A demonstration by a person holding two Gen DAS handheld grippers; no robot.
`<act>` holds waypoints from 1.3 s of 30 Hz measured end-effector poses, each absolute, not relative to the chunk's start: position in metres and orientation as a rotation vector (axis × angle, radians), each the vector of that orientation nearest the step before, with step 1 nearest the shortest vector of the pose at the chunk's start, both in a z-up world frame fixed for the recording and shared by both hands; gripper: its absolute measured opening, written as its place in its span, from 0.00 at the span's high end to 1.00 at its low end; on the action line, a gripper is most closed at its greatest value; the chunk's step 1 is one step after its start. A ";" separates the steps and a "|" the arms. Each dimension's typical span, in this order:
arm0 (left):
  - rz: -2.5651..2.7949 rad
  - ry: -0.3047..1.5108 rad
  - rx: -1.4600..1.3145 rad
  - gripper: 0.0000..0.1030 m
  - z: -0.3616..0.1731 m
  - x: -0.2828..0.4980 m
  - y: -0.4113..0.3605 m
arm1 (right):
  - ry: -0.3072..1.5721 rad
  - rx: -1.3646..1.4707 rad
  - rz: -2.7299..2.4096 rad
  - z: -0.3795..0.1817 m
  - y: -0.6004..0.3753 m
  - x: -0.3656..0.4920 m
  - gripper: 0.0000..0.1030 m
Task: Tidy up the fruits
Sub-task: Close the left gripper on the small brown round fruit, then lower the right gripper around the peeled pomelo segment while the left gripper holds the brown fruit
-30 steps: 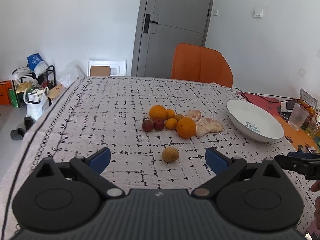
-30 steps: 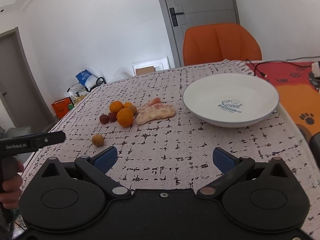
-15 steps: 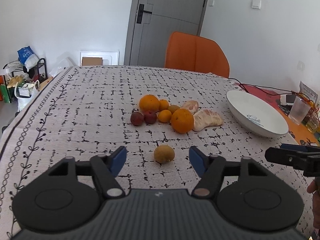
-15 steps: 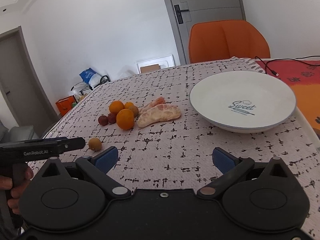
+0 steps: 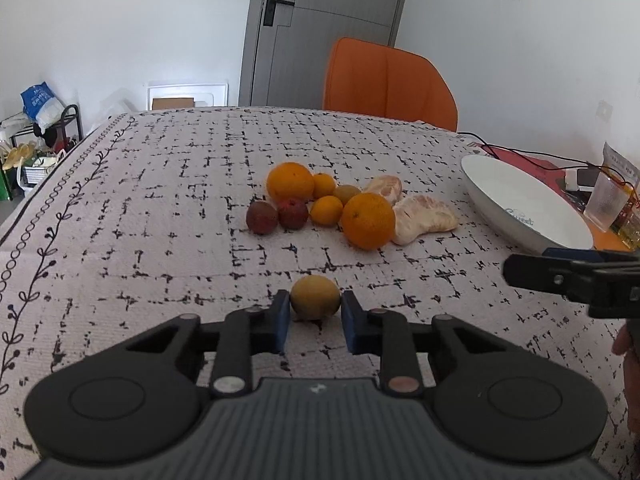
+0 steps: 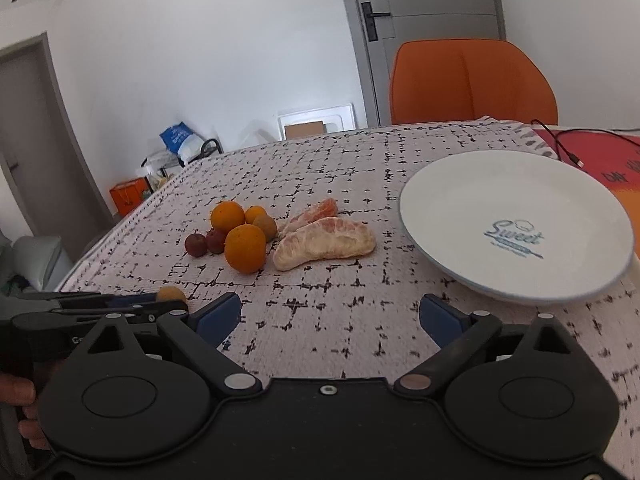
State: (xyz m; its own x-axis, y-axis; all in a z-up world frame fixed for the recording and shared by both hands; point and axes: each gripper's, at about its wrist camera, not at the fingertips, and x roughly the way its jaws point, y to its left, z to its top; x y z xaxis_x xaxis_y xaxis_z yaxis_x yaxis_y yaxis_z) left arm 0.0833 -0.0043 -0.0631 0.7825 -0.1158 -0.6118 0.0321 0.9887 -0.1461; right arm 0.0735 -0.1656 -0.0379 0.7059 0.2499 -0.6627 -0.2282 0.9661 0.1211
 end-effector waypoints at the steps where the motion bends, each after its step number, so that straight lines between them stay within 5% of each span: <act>1: -0.079 0.667 -0.133 0.75 -0.063 0.084 -0.003 | 0.742 0.019 0.264 -0.038 -0.163 0.076 0.06; 39: 0.042 0.631 -0.246 0.75 -0.059 0.095 0.067 | 0.798 -0.346 0.286 -0.065 -0.105 0.158 0.06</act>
State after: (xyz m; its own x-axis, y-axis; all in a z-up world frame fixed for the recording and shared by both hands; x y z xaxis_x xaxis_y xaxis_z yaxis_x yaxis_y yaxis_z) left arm 0.0951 0.0668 -0.0585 0.8074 -0.0356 -0.5890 -0.1140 0.9700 -0.2149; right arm 0.1579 -0.1046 -0.0650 0.6654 0.1194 -0.7369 -0.3764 0.9061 -0.1931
